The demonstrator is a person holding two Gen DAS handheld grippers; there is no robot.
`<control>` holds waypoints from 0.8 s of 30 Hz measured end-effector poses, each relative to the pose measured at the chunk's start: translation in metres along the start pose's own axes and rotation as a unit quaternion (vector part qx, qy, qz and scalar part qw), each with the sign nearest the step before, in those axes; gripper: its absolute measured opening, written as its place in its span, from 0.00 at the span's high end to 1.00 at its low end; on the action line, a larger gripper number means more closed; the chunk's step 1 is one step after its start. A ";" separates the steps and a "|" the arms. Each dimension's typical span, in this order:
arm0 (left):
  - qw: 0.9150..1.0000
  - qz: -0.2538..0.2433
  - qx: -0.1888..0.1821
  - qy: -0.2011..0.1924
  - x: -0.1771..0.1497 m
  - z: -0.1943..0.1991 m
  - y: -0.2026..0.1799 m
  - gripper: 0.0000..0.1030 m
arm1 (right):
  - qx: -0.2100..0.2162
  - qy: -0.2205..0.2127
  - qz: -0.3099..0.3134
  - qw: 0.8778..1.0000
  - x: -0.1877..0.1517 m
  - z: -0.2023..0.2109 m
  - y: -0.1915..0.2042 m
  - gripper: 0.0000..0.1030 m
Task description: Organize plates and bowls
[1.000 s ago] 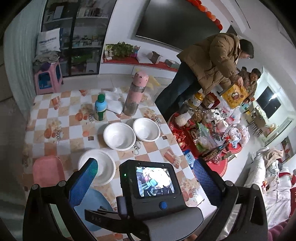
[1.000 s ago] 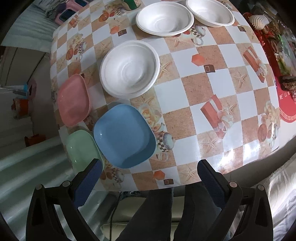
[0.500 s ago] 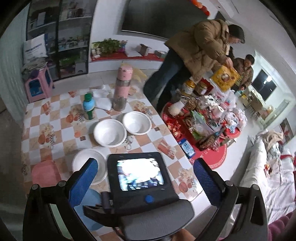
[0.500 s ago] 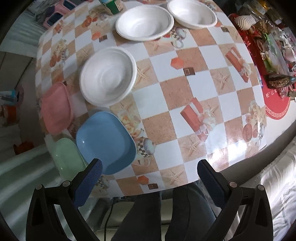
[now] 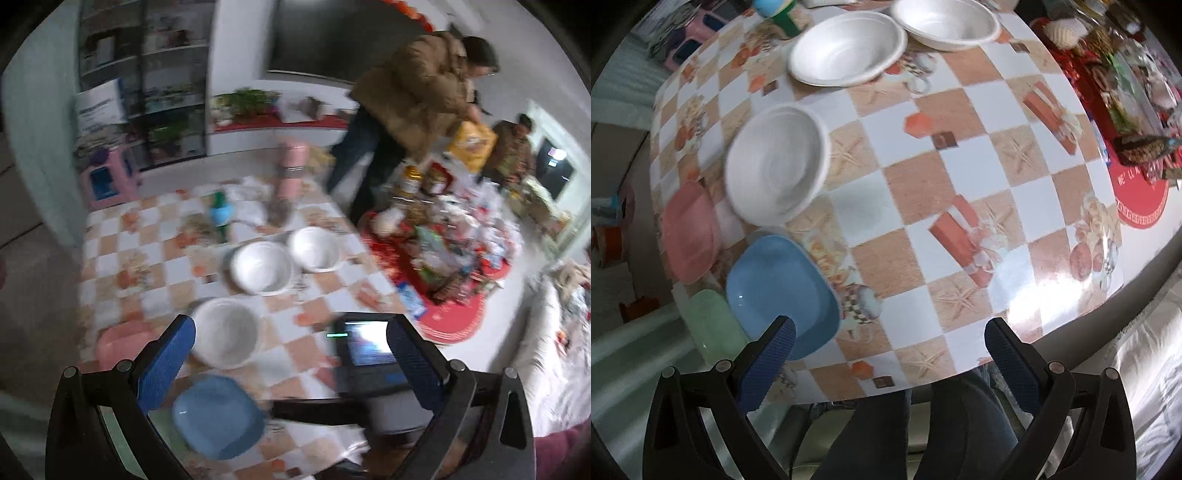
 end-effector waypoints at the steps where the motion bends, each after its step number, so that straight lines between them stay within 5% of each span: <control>1: 1.000 0.008 0.016 0.003 -0.004 -0.002 0.013 0.00 | 0.006 0.004 -0.011 1.000 -0.003 -0.003 -0.006 0.00; 5: 0.998 0.042 0.033 0.027 -0.027 -0.007 0.057 0.00 | 0.033 0.009 -0.029 0.999 -0.007 -0.006 -0.017 0.00; 15: 0.982 0.153 -0.033 0.105 -0.088 -0.019 0.102 0.00 | 0.043 -0.030 -0.027 0.998 0.002 0.001 -0.021 0.00; 24: 0.985 0.087 0.000 0.150 -0.133 -0.034 0.097 0.00 | 0.076 -0.034 -0.005 0.997 0.000 0.003 -0.007 0.00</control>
Point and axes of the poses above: each gripper's, at about its wrist camera, not at the fingertips, and z roughly against the way its jaws point, y to its left, x to its top, the point moved 7 cm from there along -z, roughly the way its jaws point, and after that the axes turned 14 degrees about -y, right-handed, at the moved point
